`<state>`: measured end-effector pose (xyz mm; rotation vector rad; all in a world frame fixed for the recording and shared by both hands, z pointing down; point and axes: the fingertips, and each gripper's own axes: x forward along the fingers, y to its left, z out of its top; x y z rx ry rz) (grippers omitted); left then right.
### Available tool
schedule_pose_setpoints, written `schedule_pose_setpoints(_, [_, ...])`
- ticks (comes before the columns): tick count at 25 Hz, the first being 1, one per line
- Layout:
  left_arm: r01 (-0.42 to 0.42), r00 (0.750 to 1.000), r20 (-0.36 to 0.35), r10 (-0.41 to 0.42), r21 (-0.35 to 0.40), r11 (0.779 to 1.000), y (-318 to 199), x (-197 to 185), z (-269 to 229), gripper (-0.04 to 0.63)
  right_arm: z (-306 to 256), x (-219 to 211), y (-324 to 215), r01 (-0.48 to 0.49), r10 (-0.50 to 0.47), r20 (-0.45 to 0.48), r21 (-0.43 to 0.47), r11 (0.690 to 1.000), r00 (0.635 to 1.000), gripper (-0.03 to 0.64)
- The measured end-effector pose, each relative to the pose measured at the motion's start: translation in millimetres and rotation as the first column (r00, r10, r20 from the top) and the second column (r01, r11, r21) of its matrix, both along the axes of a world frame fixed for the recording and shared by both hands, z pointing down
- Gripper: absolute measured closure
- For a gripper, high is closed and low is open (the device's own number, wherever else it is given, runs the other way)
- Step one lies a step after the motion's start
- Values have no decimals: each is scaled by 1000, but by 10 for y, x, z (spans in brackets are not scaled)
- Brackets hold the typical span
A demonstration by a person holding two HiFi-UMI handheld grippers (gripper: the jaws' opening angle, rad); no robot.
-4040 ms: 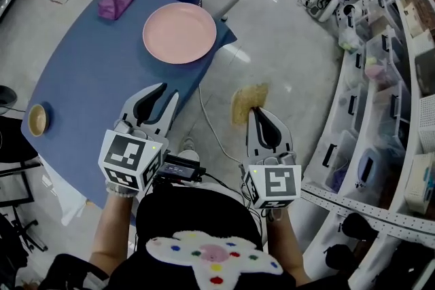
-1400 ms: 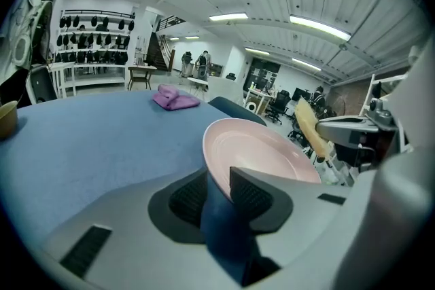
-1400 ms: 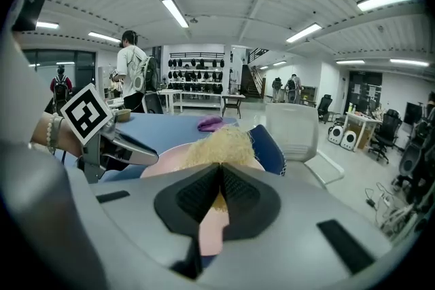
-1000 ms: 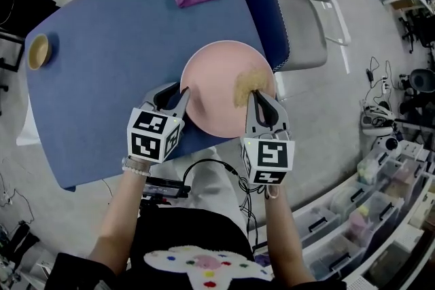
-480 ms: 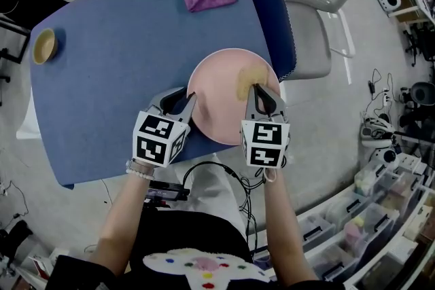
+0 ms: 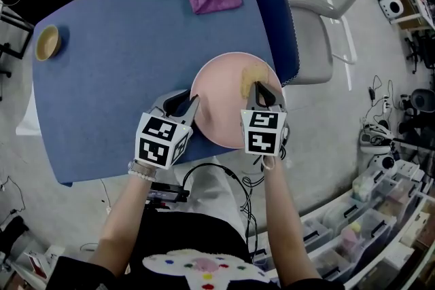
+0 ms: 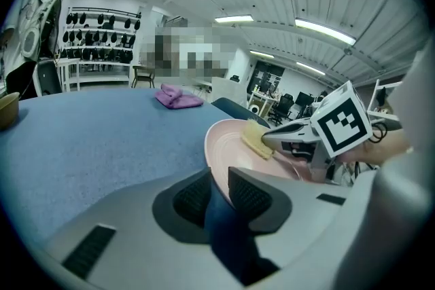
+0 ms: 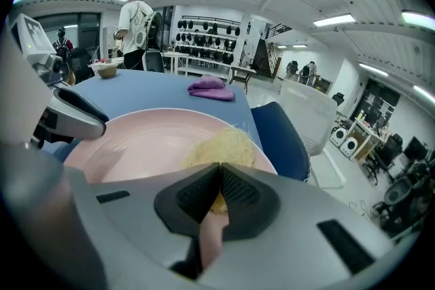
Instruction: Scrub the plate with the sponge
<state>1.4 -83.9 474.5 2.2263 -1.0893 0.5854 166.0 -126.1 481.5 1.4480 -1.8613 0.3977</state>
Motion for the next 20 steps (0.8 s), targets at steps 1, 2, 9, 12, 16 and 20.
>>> schedule_pose_setpoints(1, [0, 1000, 0, 0, 0, 1000, 1, -2, -3, 508, 17, -8, -11, 5, -5, -6, -2, 1000, 1000, 604])
schedule_pose_setpoints(2, [-2, 1000, 0, 2, 1, 1000, 1, -1, -5, 508, 29, -12, -21, 8, -8, -12, -6, 1000, 1000, 604])
schedule_pose_setpoints(9, [-3, 1000, -6, 3, 4, 1000, -17, 3, 1, 509, 34, -51, -106, 23, -24, -33, -10, 1000, 999, 604])
schedule_pose_setpoints(12, [5, 1000, -16, -5, 3, 1000, -13, 10, -6, 511, 25, -88, -136, 24, -24, -31, -5, 1000, 999, 604])
schedule_pose_setpoints(16, [13, 999, -29, -13, 4, 1000, -14, 9, -10, 512, 31, -192, -186, 39, -39, -25, 6, 999, 999, 604])
schedule_pose_setpoints(20, [11, 999, -33, -11, 3, 1000, -17, -5, 0, 512, 39, -345, -218, 69, -69, -24, 10, 998, 997, 604])
